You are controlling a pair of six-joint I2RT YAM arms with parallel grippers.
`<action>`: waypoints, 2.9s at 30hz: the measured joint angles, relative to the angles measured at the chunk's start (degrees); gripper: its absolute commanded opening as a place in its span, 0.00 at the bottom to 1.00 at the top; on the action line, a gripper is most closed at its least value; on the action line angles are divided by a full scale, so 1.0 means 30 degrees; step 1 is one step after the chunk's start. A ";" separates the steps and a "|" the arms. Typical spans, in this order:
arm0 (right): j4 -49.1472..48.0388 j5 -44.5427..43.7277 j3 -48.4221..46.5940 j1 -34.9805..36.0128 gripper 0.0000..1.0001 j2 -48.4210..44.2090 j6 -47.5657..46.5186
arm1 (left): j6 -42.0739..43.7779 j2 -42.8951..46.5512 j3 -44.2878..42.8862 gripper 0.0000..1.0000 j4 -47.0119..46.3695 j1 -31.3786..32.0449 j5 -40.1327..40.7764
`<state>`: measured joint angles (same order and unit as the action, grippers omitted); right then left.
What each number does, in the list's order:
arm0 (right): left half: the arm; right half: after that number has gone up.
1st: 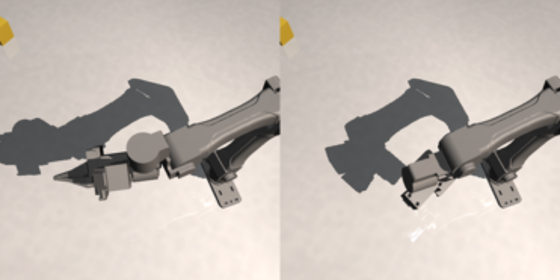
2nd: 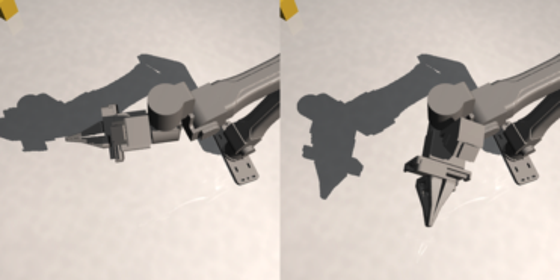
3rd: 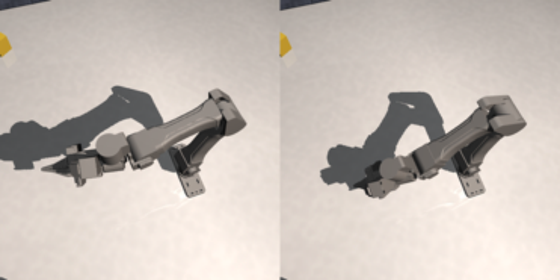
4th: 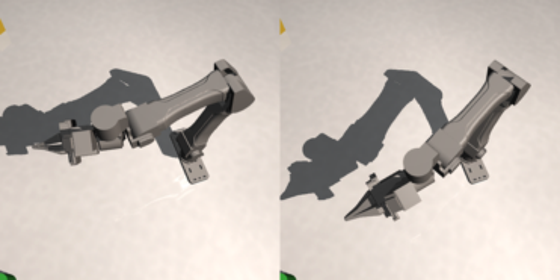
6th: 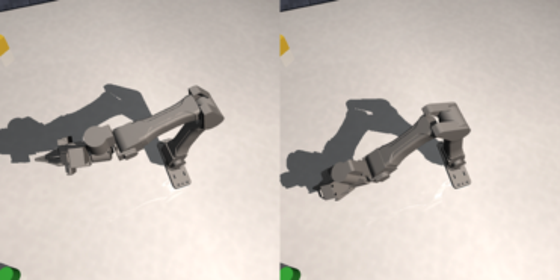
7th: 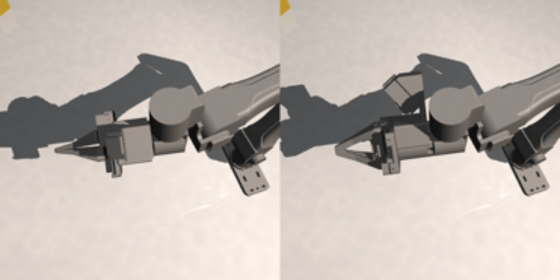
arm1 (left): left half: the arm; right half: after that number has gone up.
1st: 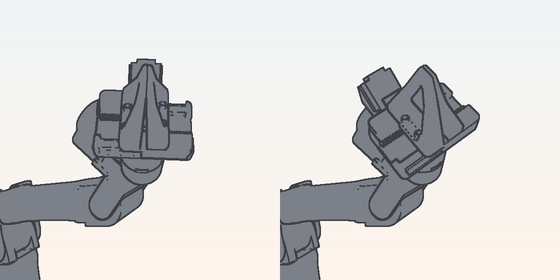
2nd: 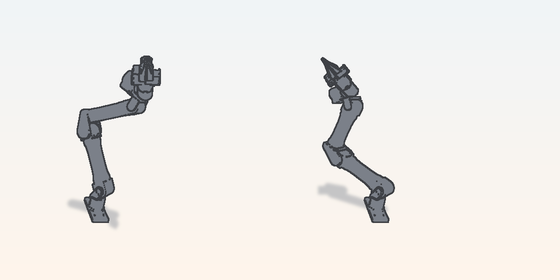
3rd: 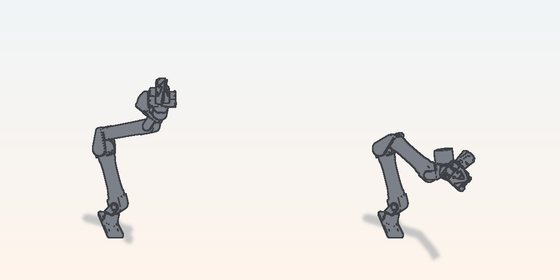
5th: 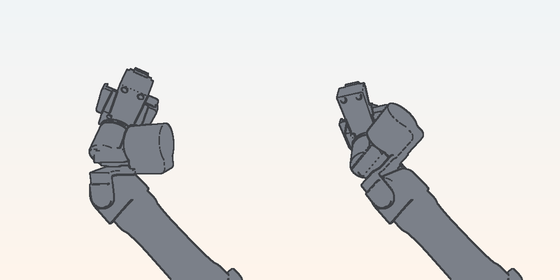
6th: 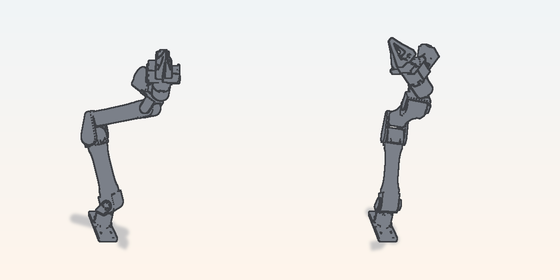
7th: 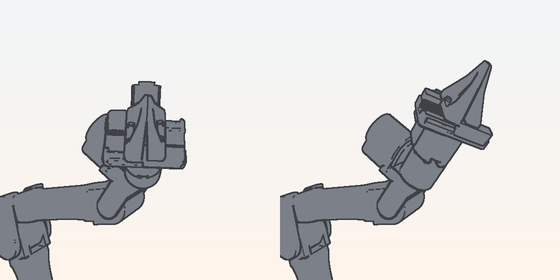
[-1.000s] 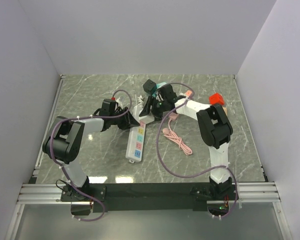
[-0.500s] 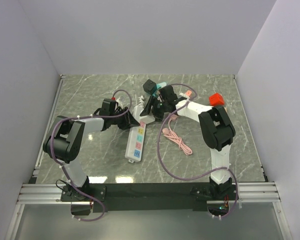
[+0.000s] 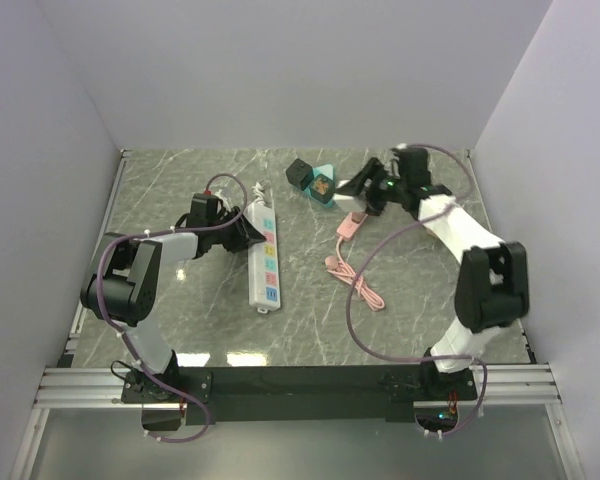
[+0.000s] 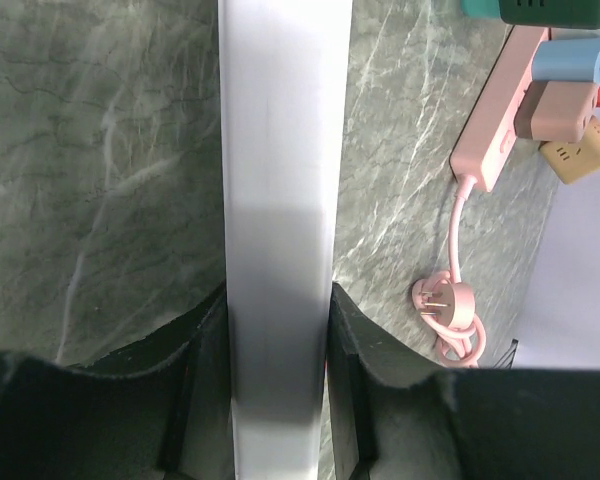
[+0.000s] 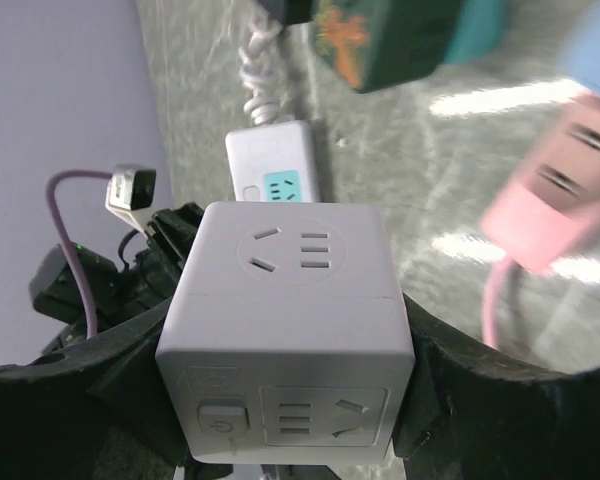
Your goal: Pull the plug off the socket
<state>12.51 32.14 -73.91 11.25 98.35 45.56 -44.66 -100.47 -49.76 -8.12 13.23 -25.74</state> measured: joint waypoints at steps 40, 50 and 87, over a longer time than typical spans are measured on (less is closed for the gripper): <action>-0.4466 -0.9224 1.2786 -1.1555 0.00 -0.4940 0.4925 | -0.0073 0.0080 0.0313 0.01 -0.0335 -0.0299 -0.0124; -0.7643 -0.8204 1.2509 -1.1606 0.16 -0.2776 0.6040 | -0.0102 0.0080 0.0415 0.01 -0.0459 -0.0342 -0.0168; 0.1668 -0.7861 0.8276 -1.1621 0.96 -0.4612 0.3636 | -0.0444 0.0109 0.0721 0.01 -0.1071 -0.0423 -0.0299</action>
<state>17.52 8.56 -49.08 -23.62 84.51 56.47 -46.00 -100.14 -47.59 -11.33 11.97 -26.63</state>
